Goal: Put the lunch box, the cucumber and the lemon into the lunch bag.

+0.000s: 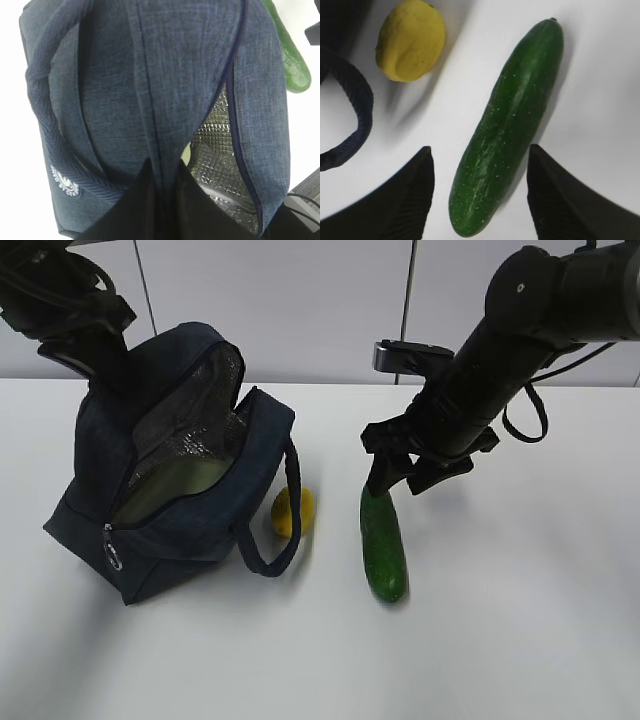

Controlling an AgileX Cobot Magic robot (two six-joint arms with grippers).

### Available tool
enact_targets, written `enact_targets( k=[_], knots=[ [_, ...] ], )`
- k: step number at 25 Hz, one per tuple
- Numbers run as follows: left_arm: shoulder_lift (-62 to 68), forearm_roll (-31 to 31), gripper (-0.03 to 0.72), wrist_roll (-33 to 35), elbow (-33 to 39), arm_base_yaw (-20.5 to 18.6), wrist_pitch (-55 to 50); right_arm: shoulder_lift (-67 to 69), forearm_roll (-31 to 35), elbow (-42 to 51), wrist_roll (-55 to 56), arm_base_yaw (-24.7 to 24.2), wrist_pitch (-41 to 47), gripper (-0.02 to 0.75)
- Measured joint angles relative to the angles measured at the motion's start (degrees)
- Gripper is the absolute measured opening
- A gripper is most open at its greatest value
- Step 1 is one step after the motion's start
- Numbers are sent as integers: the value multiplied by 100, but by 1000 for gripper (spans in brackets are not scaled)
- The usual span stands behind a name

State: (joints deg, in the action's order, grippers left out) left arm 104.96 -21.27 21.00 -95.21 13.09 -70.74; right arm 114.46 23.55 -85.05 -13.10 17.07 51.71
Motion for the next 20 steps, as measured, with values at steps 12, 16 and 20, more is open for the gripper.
enact_targets(
  k=[12,16,20],
  knots=[
    [-3,-37,6,13,0,0,-8,522,-153,0,403,172,-173,442],
    [-3,-48,6,26,0,0,-8,708,-153,0,481,187,-248,442],
    [-3,-130,6,44,0,0,-8,750,-153,0,591,187,-376,442]
  ],
)
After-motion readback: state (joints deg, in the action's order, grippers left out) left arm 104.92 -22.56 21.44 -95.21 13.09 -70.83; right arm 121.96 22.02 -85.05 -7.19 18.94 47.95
